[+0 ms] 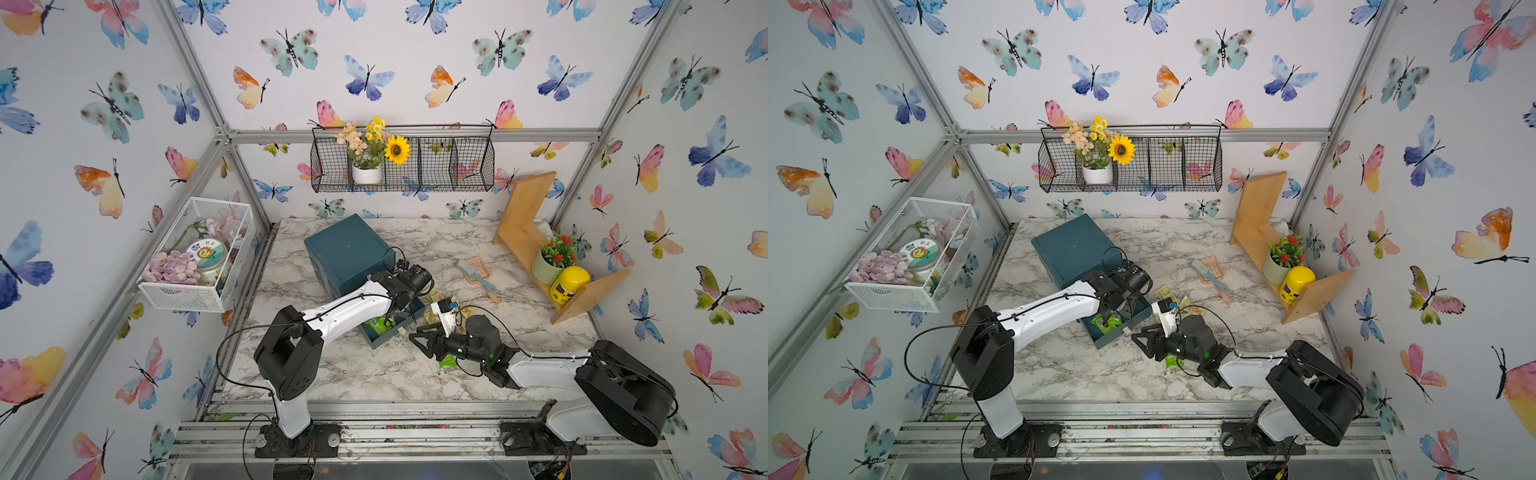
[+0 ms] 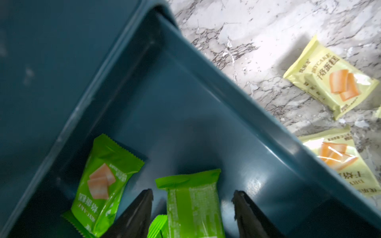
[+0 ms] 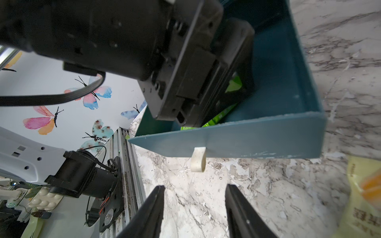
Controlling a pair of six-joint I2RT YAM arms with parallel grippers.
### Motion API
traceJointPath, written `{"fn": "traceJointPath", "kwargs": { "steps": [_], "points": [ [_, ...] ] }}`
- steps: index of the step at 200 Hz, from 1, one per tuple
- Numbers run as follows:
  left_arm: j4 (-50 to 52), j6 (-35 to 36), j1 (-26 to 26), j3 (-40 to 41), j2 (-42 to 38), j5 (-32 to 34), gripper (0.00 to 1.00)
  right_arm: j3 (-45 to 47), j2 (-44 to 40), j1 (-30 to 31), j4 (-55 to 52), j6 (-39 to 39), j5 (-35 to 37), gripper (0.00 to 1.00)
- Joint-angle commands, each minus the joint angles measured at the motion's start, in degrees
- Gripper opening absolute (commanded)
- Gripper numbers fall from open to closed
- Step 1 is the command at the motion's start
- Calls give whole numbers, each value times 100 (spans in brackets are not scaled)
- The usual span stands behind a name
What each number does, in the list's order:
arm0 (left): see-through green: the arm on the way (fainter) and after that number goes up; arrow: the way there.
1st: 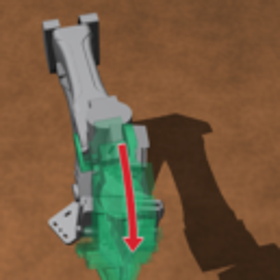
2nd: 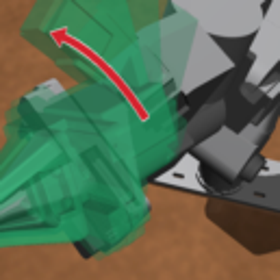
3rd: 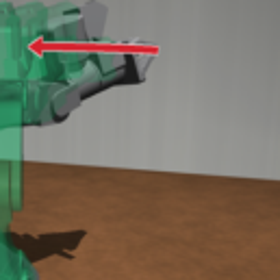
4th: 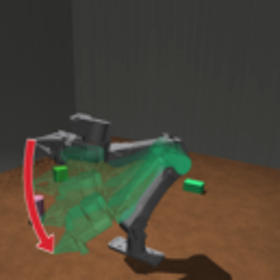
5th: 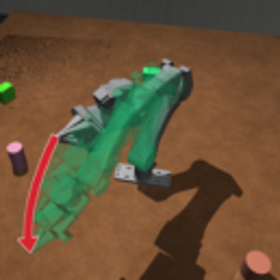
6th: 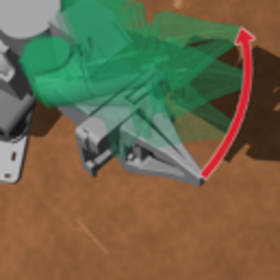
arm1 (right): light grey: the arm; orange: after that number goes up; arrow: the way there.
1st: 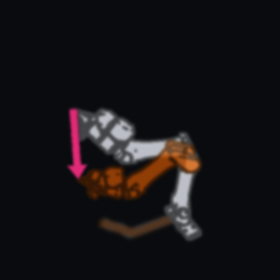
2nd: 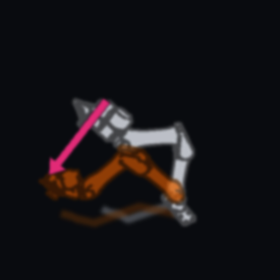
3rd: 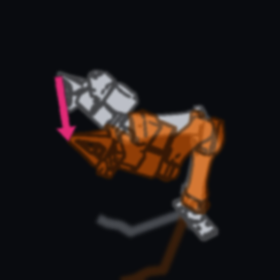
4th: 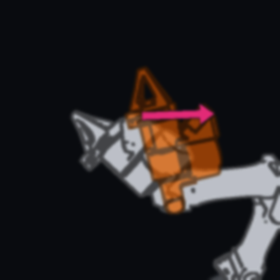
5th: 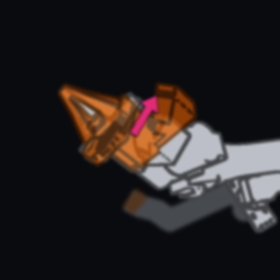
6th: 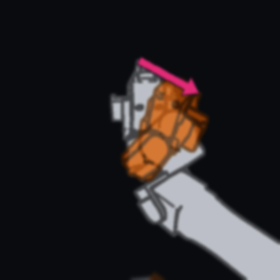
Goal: Take the cookies out of the drawer
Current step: Pick up the cookie from the drawer.
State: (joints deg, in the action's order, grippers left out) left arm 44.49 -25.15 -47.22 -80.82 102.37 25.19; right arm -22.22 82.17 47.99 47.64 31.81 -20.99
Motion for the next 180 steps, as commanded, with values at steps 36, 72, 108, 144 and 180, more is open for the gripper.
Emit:
{"fn": "traceJointPath", "kwargs": {
  "steps": [36, 72, 108, 144, 180],
  "points": [
    [-44, -403, 67, 378, -86, -381, 59, 60, -70, 27, 113, -135, 111, 52],
    [-116, -439, 166, 514, -114, -391, 55, 77, -61, 27, 160, -149, 104, 52],
    [-134, -412, 177, 438, -150, -366, 46, 68, -78, 27, 162, -158, 122, 51],
    [-84, -436, 162, 336, -311, -325, 43, 95, -105, 27, 151, -158, 137, 51],
    [137, -622, 147, 170, -696, -242, 40, 121, -165, 31, 129, -218, 131, 51]
  ]
}}
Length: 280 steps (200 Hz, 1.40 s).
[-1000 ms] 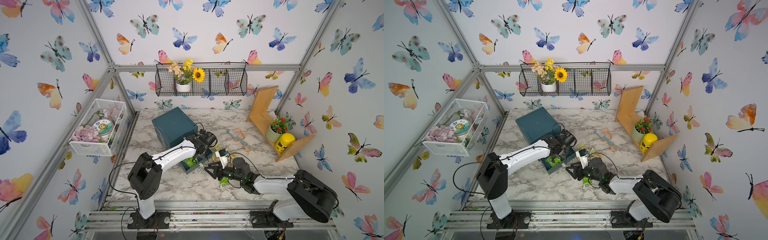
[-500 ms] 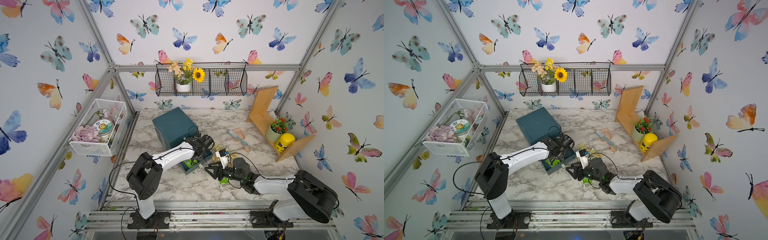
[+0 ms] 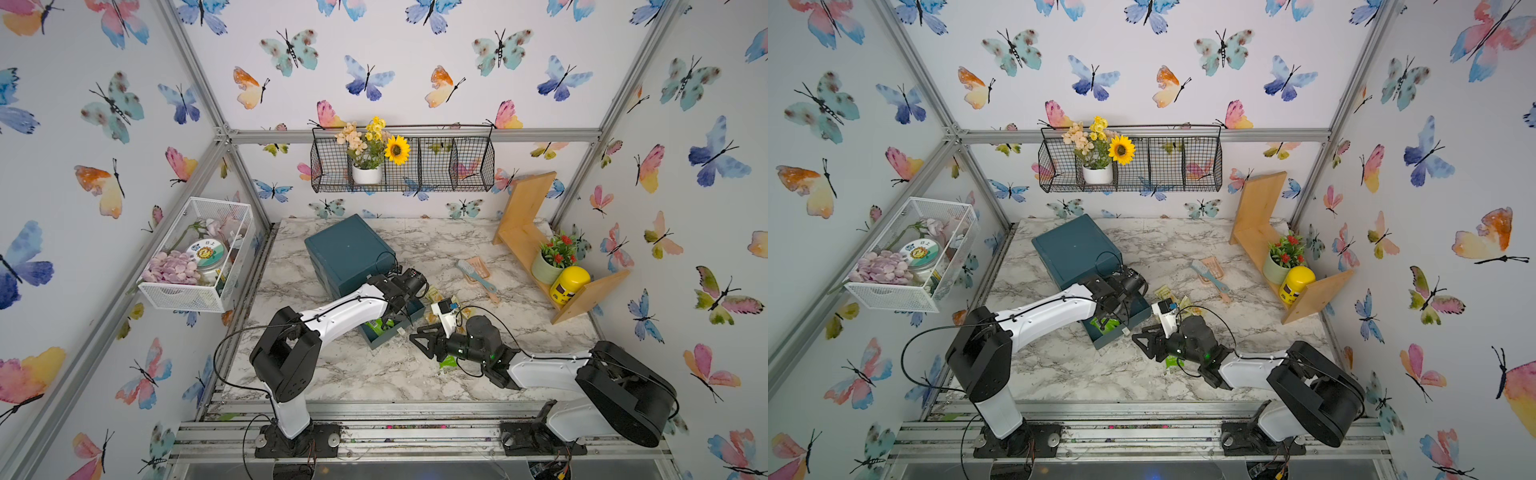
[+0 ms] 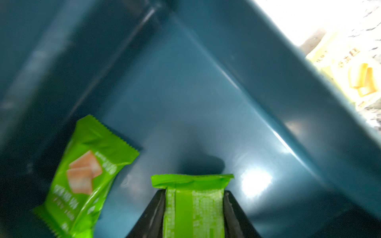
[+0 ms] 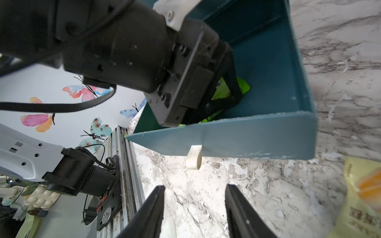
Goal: Take the cookies out of the drawer
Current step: Pick up the cookie from the drawer, then place the cookie at the center of the board.
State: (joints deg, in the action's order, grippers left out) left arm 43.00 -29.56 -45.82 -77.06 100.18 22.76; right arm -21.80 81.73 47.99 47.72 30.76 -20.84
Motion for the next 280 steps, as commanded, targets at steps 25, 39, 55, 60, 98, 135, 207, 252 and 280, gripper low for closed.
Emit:
{"fn": "traceJointPath", "kwargs": {
  "steps": [25, 39, 55, 60, 98, 135, 207, 252, 280],
  "points": [
    [496, -384, -39, -275, -847, 88, 39, 106, -153, 27, 121, -165, 124, 52],
    [641, -512, -66, -271, -1067, 126, 39, 123, -167, 27, 132, -179, 120, 52],
    [903, -713, -109, -210, -1356, 171, 39, 140, -192, 27, 148, -184, 109, 52],
    [1012, -781, -120, -174, -1470, 195, 38, 136, -201, 27, 140, -191, 102, 52],
    [1535, -1427, -163, 408, -2631, 71, 38, 150, -220, 29, 106, -284, 26, 52],
    [1922, -2034, -149, 1241, -3664, 225, 38, 188, -176, 27, 159, -319, -93, 52],
    [-283, -1347, 1909, 3800, -4803, -940, 37, 217, -266, 27, 197, -356, -43, 51],
    [-917, -1482, 2283, 4032, -3973, -1126, 36, 247, -463, 27, 32, -416, 43, 52],
    [-1499, -1326, 2596, 4437, -3612, -1262, 37, 270, -531, 27, 10, -413, 93, 51]
  ]
}}
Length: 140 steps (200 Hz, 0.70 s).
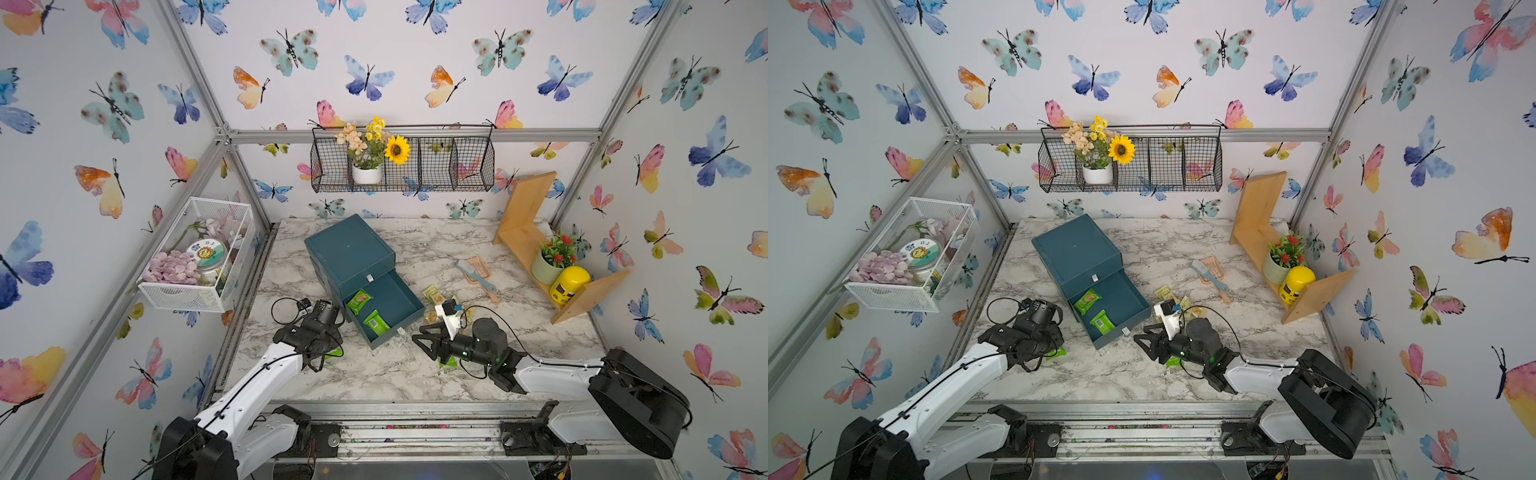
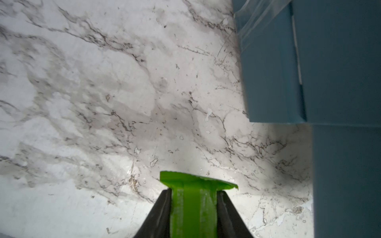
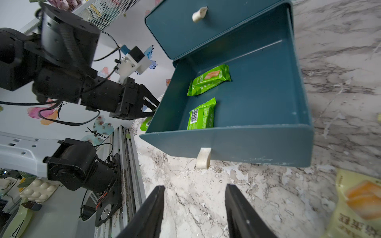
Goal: Take the cookies out of the drawer
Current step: Place the cookie at the center of the board.
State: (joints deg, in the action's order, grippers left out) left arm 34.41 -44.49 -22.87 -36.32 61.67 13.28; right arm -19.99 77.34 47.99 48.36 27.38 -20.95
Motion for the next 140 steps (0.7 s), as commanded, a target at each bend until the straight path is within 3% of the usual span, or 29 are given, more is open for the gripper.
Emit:
{"fn": "traceJointPath", "kwargs": {
  "steps": [1, 41, 83, 96, 114, 140],
  "points": [
    [-665, 168, 319, 376, 249, -328, 37, 86, -94, 27, -59, -75, 106, 51],
    [-909, 275, 611, 732, 449, -414, 39, 92, -227, 27, -172, -110, 192, 52],
    [-814, 238, 713, 765, 276, -434, 60, -67, -420, 27, -648, -343, 225, 53],
    [-637, 246, 726, 637, 81, -363, 67, -218, -583, 27, -1105, -505, 292, 54],
    [-278, 200, 732, 315, -300, -321, 70, -547, -797, 27, -1853, -777, 370, 54],
    [239, 43, 740, -363, -736, -664, 70, -1885, -699, 27, -3960, -1224, 779, 52]
  ]
}}
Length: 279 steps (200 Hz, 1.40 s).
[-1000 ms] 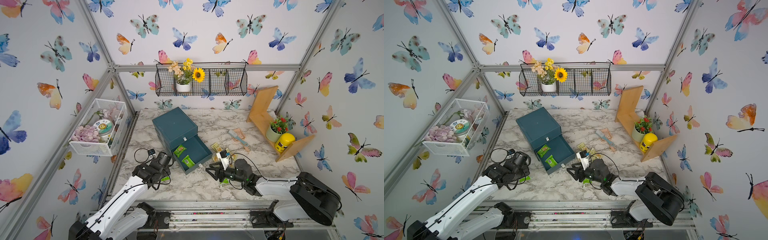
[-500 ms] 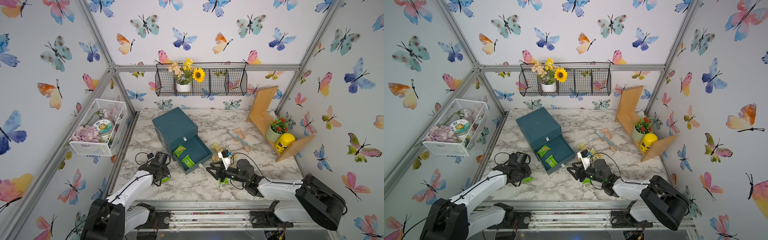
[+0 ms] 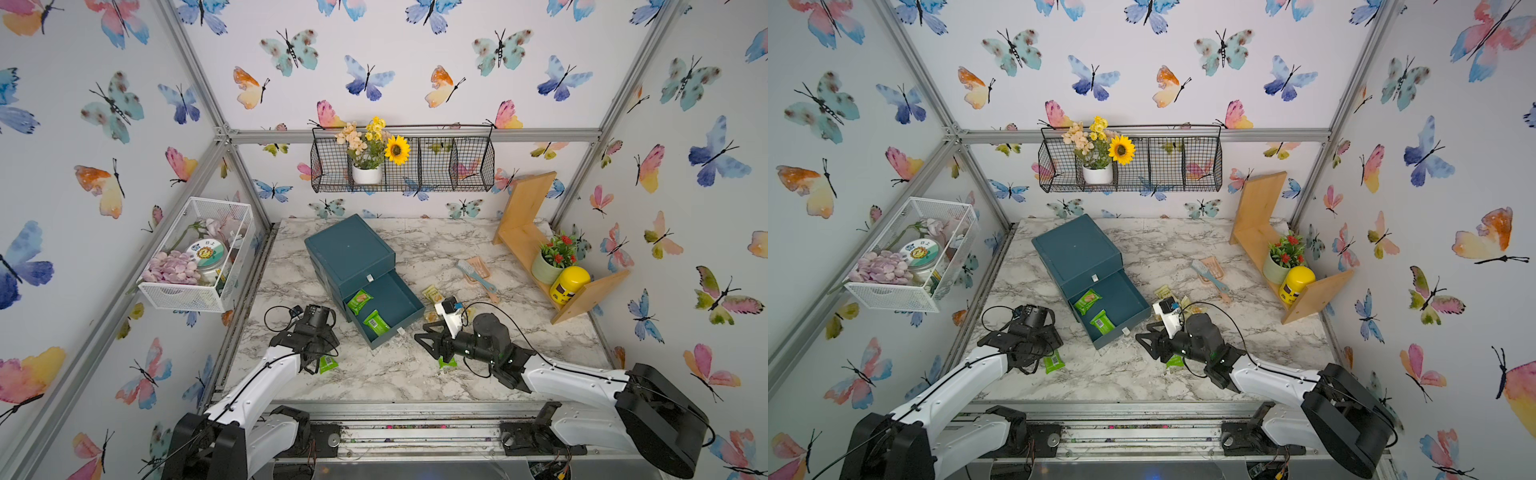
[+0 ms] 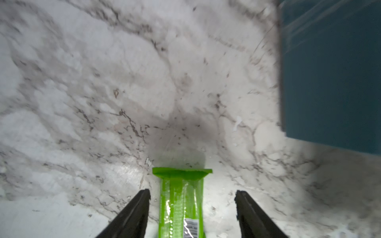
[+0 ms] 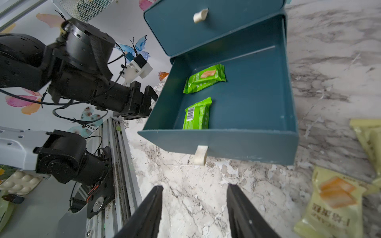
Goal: Take the cookies out of the drawer
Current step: Place the cookie at the center of the board, then pick up the cookie from the drawer.
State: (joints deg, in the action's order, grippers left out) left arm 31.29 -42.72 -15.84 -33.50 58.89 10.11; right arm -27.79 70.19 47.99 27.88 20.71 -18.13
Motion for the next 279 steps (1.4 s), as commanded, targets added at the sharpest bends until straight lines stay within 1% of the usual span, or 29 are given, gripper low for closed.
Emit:
{"fn": "traceJointPath", "kwargs": {
  "steps": [1, 21, 37, 54, 70, 104, 137, 176, 209, 279],
  "points": [
    [553, -146, 32, -665, -480, -367, 70, -1197, 40, 27, -2025, -580, 513, 52],
    [468, -466, 29, -863, -872, -778, 69, -2648, 636, 72, -3732, -934, 754, 51],
    [260, -764, 35, -847, -1172, -1131, 67, -3585, 1166, 193, -4607, -1020, 1044, 51],
    [-93, -1132, 33, -665, -1480, -1532, 66, -4362, 1696, 400, -5148, -1068, 1329, 51],
    [-441, -1458, 37, -413, -1733, -1844, 62, -5003, 2176, 652, -5453, -1136, 1550, 51],
    [-980, -1980, 36, 60, -2102, -2155, 59, -6192, 3263, 1029, -6219, -1157, 1815, 53],
    [-1339, -2065, 41, 297, -2154, -2441, 58, -6833, 3927, 1252, -6558, -1046, 2149, 56],
    [-1568, -2115, 39, 487, -1943, -2761, 56, -7501, 4546, 1344, -7162, -1030, 2374, 58],
    [-1687, -2137, 39, 572, -1862, -2802, 55, -7735, 4825, 1365, -7405, -1027, 2432, 59],
    [-1731, -2269, 38, 722, -1869, -2769, 52, -8065, 5322, 1380, -7499, -936, 2410, 59]
  ]
}}
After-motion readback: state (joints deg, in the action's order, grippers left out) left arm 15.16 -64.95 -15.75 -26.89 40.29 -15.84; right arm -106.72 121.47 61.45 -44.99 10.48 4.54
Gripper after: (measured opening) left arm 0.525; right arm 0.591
